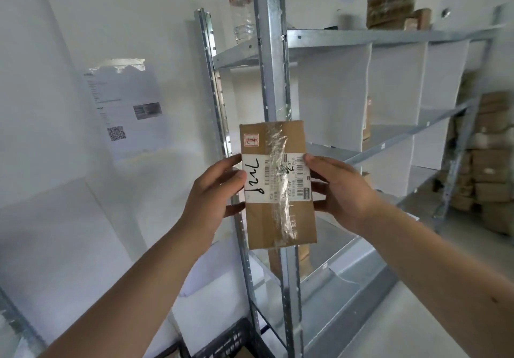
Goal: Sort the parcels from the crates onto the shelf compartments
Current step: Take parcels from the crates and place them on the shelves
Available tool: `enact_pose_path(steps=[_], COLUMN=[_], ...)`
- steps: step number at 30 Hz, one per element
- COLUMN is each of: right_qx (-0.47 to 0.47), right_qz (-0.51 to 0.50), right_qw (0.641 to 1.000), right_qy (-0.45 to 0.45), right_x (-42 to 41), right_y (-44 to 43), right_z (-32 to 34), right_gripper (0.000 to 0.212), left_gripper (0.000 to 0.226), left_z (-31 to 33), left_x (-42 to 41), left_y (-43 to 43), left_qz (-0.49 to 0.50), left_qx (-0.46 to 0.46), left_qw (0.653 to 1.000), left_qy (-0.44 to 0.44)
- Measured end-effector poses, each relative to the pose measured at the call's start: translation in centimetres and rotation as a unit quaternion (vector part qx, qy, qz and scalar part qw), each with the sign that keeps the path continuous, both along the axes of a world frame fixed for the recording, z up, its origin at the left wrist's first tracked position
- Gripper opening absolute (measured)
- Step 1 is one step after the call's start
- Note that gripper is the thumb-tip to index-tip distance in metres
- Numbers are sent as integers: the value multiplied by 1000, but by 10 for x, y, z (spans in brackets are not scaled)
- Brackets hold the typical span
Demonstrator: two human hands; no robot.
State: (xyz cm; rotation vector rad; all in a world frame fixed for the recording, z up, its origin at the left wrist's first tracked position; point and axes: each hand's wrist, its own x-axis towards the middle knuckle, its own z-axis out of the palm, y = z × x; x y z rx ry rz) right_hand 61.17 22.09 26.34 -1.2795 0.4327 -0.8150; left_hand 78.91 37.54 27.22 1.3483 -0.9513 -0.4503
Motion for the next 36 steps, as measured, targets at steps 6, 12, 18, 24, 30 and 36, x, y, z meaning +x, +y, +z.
enact_pose_path(steps=[6, 12, 18, 24, 30, 36], right_qx=[15, 20, 47, 50, 46, 60], right_qz=[-82, -141, -206, -287, -341, -392], right_qw=[997, 990, 977, 956, 938, 917], right_qy=[-3, -2, -4, 12, 43, 47], right_x=[-71, -149, -244, -350, -441, -496], right_y=[-32, -78, -145, -222, -283, -351], right_z=[-11, -16, -20, -32, -43, -46], right_gripper=[33, 29, 25, 28, 32, 32], left_gripper=[30, 27, 27, 27, 29, 30], left_z=[-6, -10, -14, -29, -41, -45], left_x=[-52, -119, -204, -305, -389, -440], left_y=[-59, -132, -228, -328, -419, -507], left_qz=[-72, -132, -188, -257, -329, -385], left_qx=[7, 18, 27, 31, 45, 61], left_qw=[997, 991, 982, 966, 943, 920], left_qy=[5, 6, 13, 24, 35, 37])
